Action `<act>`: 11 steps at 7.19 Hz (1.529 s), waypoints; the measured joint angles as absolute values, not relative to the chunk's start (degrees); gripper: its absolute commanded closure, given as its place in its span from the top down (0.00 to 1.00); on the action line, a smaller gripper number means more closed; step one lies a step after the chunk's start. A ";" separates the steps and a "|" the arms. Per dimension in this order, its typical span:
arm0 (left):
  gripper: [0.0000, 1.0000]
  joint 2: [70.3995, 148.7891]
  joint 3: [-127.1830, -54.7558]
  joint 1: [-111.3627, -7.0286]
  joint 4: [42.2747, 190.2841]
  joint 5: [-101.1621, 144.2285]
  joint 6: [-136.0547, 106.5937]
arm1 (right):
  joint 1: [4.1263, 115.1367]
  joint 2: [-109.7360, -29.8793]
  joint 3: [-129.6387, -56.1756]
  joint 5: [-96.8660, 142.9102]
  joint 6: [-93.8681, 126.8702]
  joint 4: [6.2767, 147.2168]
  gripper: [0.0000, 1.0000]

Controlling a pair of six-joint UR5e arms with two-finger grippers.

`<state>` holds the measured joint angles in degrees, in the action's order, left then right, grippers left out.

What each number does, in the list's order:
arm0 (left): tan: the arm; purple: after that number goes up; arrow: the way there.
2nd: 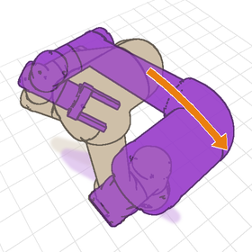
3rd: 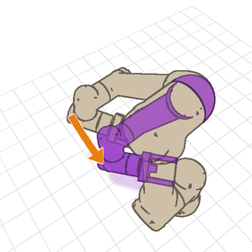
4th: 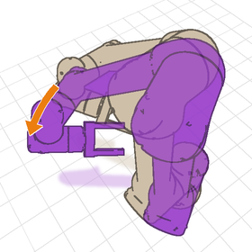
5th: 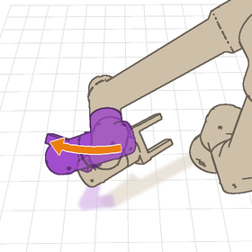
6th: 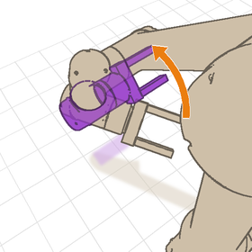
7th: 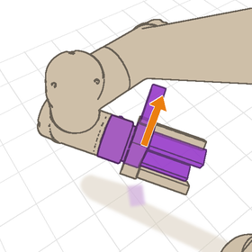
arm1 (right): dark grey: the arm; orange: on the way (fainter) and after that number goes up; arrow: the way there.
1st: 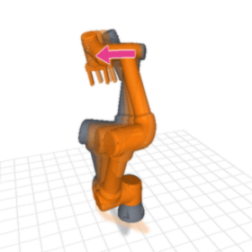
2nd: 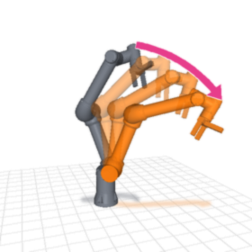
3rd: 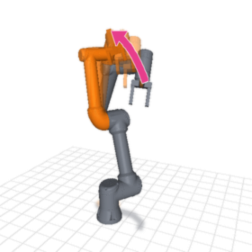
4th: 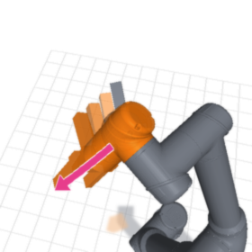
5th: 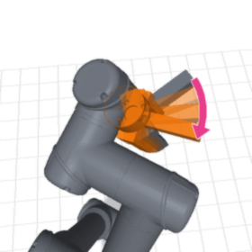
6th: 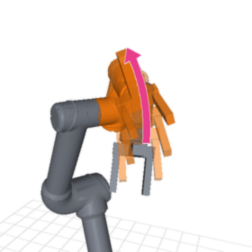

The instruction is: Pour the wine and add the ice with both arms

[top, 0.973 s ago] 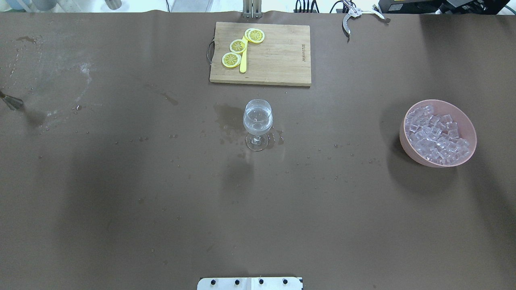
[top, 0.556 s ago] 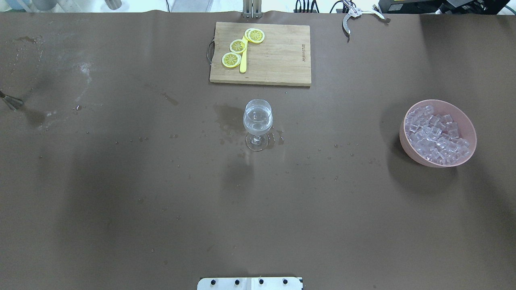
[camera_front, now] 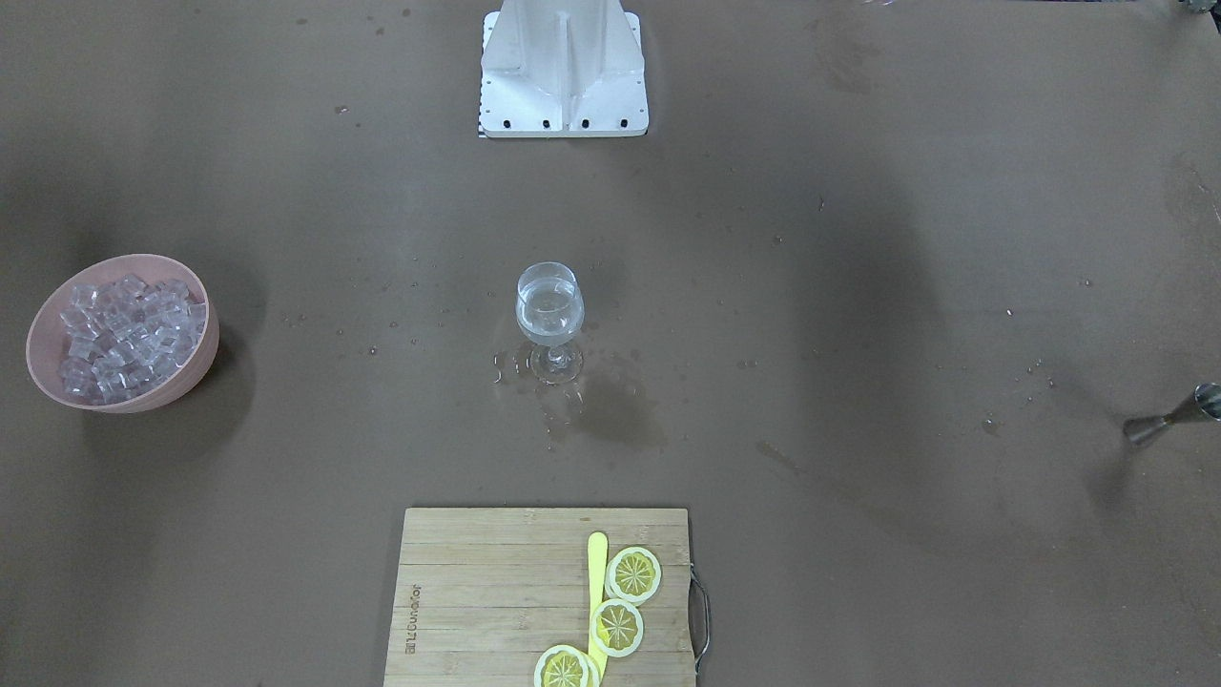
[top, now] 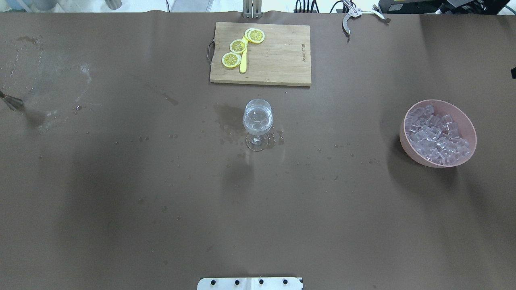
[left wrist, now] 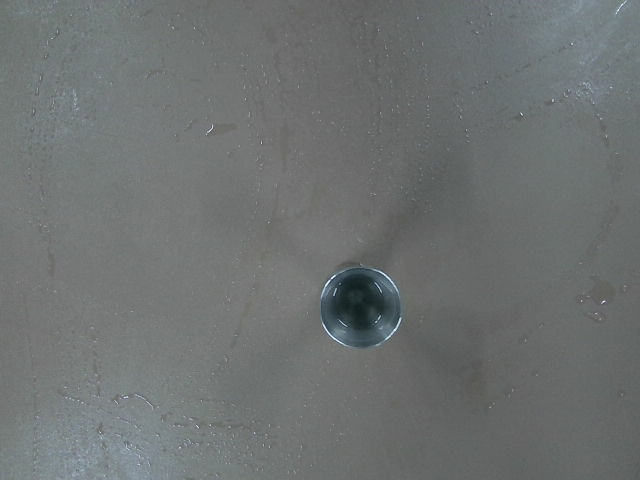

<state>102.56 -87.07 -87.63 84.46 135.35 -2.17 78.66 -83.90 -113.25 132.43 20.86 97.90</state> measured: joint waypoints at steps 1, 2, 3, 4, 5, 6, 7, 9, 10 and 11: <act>0.98 102.60 -87.14 -87.63 84.46 135.35 -2.21 | 75.88 -83.10 -113.10 130.93 23.03 97.86 1.00; 0.98 102.56 -87.26 -87.64 84.57 135.37 -2.45 | 73.56 -82.55 -112.16 130.03 24.01 97.81 1.00; 0.98 102.32 -87.27 -87.65 85.54 135.07 -3.18 | 71.66 -82.09 -110.62 129.66 24.27 97.00 1.00; 0.98 101.48 -86.95 -87.63 88.59 134.20 -4.53 | 69.98 -81.93 -109.03 129.36 24.21 94.69 1.00; 0.98 99.98 -85.87 -87.53 94.57 133.39 -7.10 | 68.31 -82.14 -107.92 128.80 23.85 91.36 1.00; 0.98 98.16 -83.70 -87.22 104.25 132.36 -12.13 | 66.50 -82.93 -107.40 127.96 22.94 87.52 1.00; 0.98 96.42 -81.14 -86.10 115.17 130.65 -18.83 | 64.78 -83.86 -107.11 127.21 21.86 84.37 1.00; 0.98 93.91 -77.67 -82.10 131.48 125.67 -30.75 | 62.83 -85.25 -106.31 126.74 21.04 81.70 1.00; 0.98 92.69 -76.78 -80.19 137.58 122.94 -35.08 | 62.38 -85.67 -105.05 126.75 20.96 80.21 1.00; 0.98 91.80 -75.42 -78.38 143.59 120.45 -38.90 | 62.16 -85.99 -103.08 126.88 21.07 77.78 0.99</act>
